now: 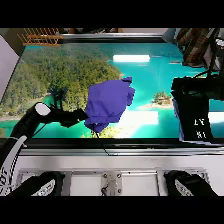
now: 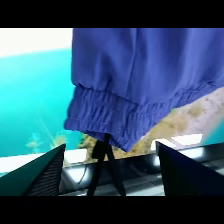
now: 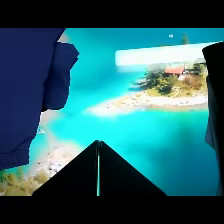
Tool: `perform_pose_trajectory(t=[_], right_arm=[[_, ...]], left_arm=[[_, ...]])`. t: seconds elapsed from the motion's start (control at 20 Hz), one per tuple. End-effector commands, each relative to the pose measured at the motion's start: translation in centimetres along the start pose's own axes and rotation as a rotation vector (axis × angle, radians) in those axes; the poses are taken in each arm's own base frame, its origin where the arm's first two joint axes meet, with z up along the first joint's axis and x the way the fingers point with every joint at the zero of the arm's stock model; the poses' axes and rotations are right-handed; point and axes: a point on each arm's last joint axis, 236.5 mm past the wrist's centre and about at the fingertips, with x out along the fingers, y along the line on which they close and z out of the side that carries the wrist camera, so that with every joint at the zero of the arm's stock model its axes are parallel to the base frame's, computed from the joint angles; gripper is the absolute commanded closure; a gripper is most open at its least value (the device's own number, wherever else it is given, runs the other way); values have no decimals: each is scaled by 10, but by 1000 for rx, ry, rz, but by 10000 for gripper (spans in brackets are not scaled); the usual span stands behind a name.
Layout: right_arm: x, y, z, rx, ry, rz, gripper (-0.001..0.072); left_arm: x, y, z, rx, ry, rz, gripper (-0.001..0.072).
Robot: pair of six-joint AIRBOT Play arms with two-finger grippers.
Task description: Fold the clothes and pants, and hang the long-sleeved shirts on hangers.
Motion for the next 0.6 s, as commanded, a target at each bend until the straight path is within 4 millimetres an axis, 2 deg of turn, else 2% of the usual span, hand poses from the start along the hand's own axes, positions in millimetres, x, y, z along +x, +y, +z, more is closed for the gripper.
perform_pose_trajectory(t=[0.0,0.05,0.15,0.25,0.45,0.55], right_arm=[[0,1,0,1,2,2,706],[0,2,-1,2,3,6,706],[1,2,-1,3,4,8,706],[1,2,-1,4,6,9,706],[1,4,-2,7,9,17,706],[1,4,-2,7,9,17,706]], left_arm=[[26,-35,-29,-60,21,-119,103],[32,-42,-29,-41,-4,-116,103],[38,-56,-17,-58,-85,-129,103],[47,-64,-11,-67,-93,-129,103],[71,-63,-22,-73,37,-94,103],[78,-60,-17,-81,29,-82,103]])
